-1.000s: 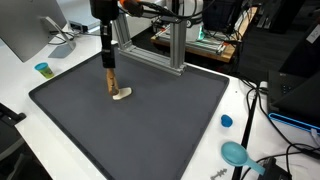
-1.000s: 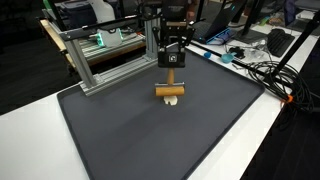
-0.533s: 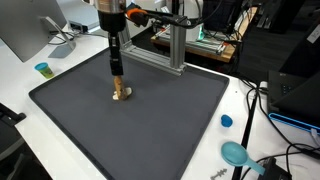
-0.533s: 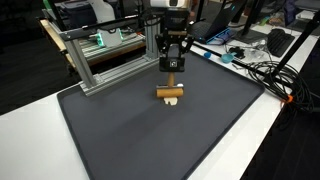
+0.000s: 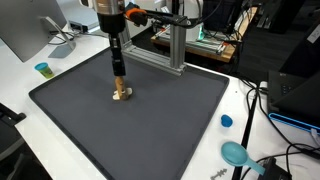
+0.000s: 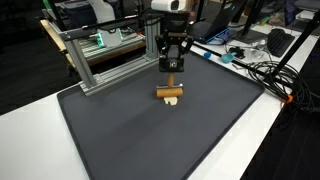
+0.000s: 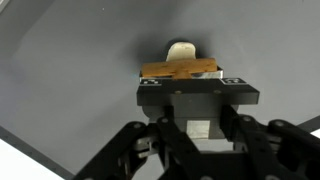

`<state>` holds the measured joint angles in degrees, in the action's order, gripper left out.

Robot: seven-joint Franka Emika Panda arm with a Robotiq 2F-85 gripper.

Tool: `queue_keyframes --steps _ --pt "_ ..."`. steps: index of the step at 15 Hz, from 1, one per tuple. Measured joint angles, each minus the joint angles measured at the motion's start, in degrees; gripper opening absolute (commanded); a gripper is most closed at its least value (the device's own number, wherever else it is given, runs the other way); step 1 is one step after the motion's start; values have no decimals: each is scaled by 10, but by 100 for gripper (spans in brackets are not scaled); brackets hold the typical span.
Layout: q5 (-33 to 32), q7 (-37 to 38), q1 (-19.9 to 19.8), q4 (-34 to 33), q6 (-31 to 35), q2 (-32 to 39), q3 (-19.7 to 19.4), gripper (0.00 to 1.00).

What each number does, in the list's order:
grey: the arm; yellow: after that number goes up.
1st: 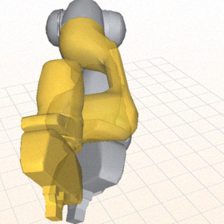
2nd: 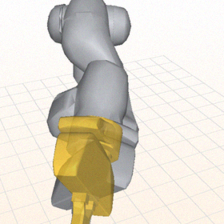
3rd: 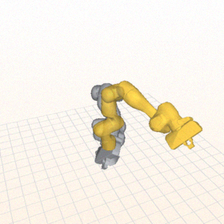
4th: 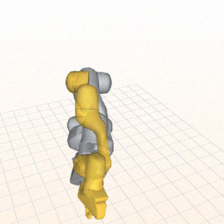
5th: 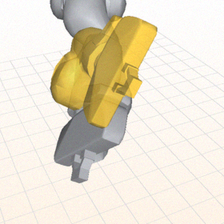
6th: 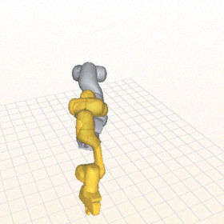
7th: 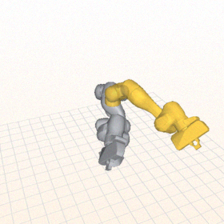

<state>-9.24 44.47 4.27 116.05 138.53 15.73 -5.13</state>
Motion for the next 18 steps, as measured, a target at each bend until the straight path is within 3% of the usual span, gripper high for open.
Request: queue_keyframes --steps 10,18 --pt "14 -69 0 -15 -65 0 5 21" --pt "38 -105 -11 -13 -71 -16 6 21"
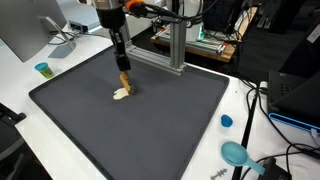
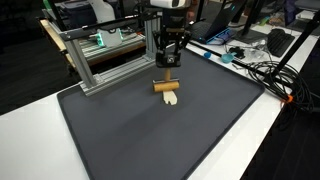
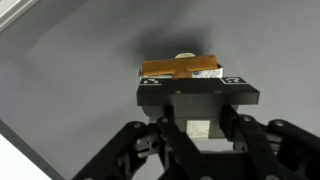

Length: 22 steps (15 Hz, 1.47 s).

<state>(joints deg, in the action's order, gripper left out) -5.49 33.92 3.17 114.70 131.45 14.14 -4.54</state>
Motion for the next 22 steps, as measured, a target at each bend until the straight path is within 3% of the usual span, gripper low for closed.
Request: queue_keyframes --steps 6,10,11,15,16,20,22 --pt "24 -173 -24 19 20 -115 1 21" --pt "25 -282 -20 19 1 -135 22 21" --pt "25 -305 -18 19 -3 -135 30 46" --pt "24 -348 -10 20 -11 -126 47 46" --pt "24 -351 -10 19 -11 -126 47 21" --pt "19 -363 -11 22 -5 -122 46 21" --pt "26 -435 -16 22 -3 -114 45 21"
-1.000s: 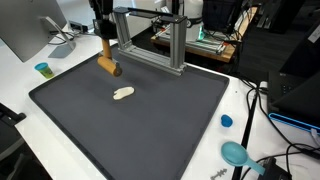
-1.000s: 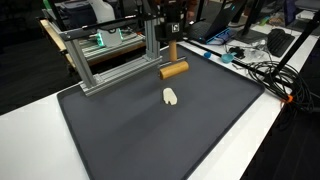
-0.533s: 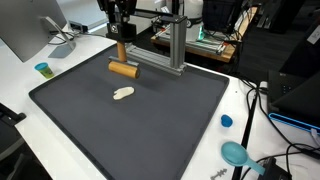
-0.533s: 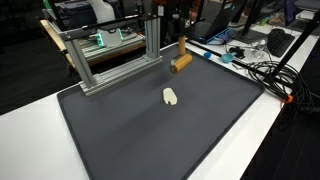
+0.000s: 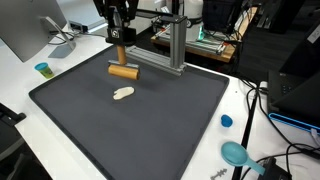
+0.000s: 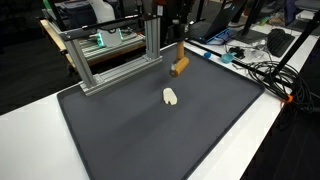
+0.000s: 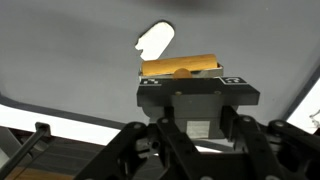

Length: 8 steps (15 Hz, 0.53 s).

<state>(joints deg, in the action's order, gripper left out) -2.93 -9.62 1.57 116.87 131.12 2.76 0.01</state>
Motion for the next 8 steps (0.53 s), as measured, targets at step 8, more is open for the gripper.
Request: queue_keyframes --steps 8 --pt "53 -314 -53 -54 -75 72 -5 46"
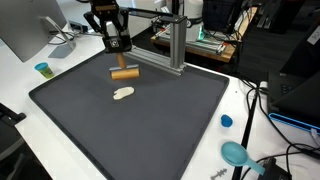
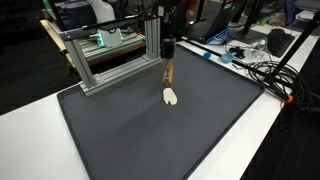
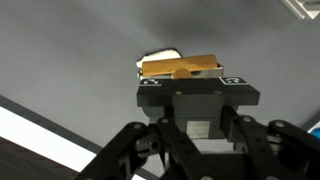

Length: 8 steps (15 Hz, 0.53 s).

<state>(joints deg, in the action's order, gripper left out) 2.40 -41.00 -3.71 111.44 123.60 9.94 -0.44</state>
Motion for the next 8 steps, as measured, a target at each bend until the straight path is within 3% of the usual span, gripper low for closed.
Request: queue_keyframes --steps 2,3,6,8 --pt "1 -6 -5 -6 -2 13 0 46" --pt "1 -5 -4 -5 -2 13 0 21" --pt "1 -8 -3 -5 -2 14 3 21" --pt "2 -54 -5 -2 2 14 3 21"
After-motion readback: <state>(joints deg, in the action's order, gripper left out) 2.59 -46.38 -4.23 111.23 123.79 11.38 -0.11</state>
